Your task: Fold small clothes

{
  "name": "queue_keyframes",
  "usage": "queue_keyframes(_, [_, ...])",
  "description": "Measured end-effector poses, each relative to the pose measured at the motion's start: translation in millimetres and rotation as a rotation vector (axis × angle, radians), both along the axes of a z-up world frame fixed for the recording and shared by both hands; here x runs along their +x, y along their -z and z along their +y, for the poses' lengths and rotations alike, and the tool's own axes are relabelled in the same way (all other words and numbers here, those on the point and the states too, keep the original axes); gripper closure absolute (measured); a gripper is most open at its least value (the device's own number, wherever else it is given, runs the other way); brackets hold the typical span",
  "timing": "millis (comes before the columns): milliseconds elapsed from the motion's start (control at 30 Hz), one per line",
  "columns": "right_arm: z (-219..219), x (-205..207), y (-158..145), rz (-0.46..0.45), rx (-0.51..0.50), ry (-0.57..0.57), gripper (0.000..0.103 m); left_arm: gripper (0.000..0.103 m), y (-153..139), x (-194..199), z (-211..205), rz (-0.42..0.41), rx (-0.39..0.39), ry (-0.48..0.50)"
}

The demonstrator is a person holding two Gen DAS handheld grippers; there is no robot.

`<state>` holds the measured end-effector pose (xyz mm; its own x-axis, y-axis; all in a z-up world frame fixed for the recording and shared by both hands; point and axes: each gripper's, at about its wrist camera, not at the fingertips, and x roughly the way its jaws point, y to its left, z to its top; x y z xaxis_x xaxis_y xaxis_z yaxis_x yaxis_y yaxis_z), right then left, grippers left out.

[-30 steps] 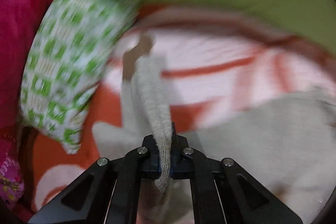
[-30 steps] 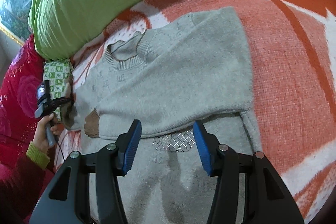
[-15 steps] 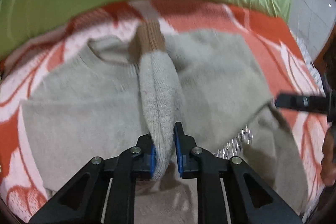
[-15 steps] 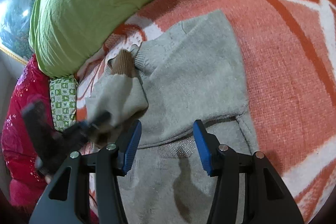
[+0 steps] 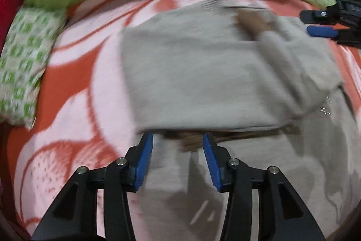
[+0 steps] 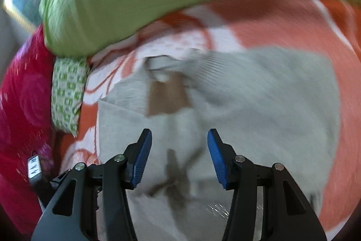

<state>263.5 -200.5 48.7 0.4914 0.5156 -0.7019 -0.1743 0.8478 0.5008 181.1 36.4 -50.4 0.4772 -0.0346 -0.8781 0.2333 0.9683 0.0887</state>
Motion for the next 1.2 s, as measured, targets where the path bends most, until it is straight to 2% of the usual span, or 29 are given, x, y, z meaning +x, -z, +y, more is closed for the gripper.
queue_keyframes(100, [58,17,1,-0.006,-0.212,-0.070,0.050,0.056,14,11,19,0.015,0.022,-0.056])
queue_keyframes(167, [89,29,21,0.011,-0.400,-0.091,0.050,0.056,25,21,25,0.036,0.025,-0.080])
queue_keyframes(233, [96,37,43,0.060,-0.421,-0.099,0.050,0.054,32,30,26,0.047,0.013,-0.102])
queue_keyframes(267, [94,39,48,0.073,-0.413,-0.093,0.055,0.054,32,33,26,0.045,0.004,-0.117])
queue_keyframes(300, [91,40,50,0.068,-0.400,-0.076,0.071,0.054,32,35,26,0.042,-0.002,-0.130])
queue_keyframes(333, [84,39,48,0.054,-0.380,-0.054,0.081,0.055,32,38,26,0.038,-0.005,-0.149])
queue_keyframes(400, [63,35,35,0.030,-0.270,-0.006,0.095,0.055,32,44,26,0.039,-0.012,-0.181])
queue_keyframes(500, [-2,1,-12,-0.167,0.061,0.126,0.095,0.055,32,48,27,0.047,-0.012,-0.212])
queue_keyframes(533, [-29,-18,-20,-0.234,0.131,0.191,0.095,0.055,32,48,28,0.049,-0.015,-0.220])
queue_keyframes(600, [-69,-40,-7,-0.233,0.195,0.305,0.095,0.055,32,48,27,0.047,-0.017,-0.229])
queue_keyframes(633, [-91,-46,15,-0.173,0.241,0.348,0.095,0.055,33,48,28,0.047,-0.018,-0.232])
queue_keyframes(733, [-118,-57,71,0.005,0.267,0.425,0.094,0.055,34,47,27,0.048,-0.014,-0.236])
queue_keyframes(833, [-122,-68,95,0.096,0.292,0.436,0.089,0.055,34,44,24,0.049,-0.004,-0.240])
queue_keyframes(967, [-123,-70,95,0.108,0.311,0.456,0.071,0.054,34,44,21,0.052,0.005,-0.246])
queue_keyframes(1000, [-122,-72,94,0.106,0.317,0.461,0.070,0.054,34,44,20,0.051,0.008,-0.248])
queue_keyframes(1133, [-134,-71,94,0.123,0.327,0.494,0.072,0.055,34,43,17,0.047,0.020,-0.258])
queue_keyframes(1167, [-132,-71,93,0.119,0.314,0.480,0.090,0.055,34,43,16,0.048,0.019,-0.262])
queue_keyframes(1200, [-129,-68,87,0.106,0.294,0.458,0.093,0.055,34,43,16,0.050,0.018,-0.264])
